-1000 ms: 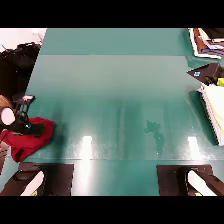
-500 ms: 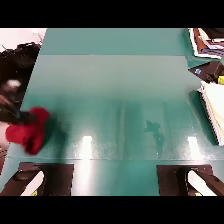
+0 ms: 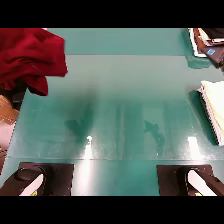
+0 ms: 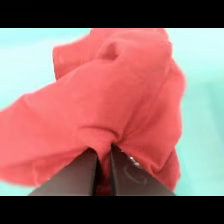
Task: Fold the shirts.
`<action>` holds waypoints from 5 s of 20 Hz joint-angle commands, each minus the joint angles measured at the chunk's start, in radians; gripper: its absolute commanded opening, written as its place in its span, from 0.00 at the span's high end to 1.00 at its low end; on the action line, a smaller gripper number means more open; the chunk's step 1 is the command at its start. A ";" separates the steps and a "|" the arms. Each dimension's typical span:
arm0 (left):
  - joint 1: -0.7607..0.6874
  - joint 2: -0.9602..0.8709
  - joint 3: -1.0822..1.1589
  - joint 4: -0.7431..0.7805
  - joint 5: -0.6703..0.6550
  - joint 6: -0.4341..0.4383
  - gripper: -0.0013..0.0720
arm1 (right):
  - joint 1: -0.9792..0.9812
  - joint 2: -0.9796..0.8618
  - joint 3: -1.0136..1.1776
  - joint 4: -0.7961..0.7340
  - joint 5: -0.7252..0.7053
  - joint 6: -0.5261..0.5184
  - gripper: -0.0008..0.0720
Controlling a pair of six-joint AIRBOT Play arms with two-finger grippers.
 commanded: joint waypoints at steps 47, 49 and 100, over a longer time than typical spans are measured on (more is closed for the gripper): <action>-0.119 -0.800 -0.211 -0.533 0.362 0.251 0.95 | 0.346 -0.301 -0.415 -0.319 0.086 -0.046 0.38; -0.119 -0.800 -0.210 -0.526 0.353 0.251 0.95 | 0.442 -0.357 -0.396 -0.277 0.056 -0.074 0.38; -0.356 -0.541 -0.554 -0.441 0.299 0.226 0.36 | 0.546 -0.454 0.250 -0.718 0.277 0.228 0.96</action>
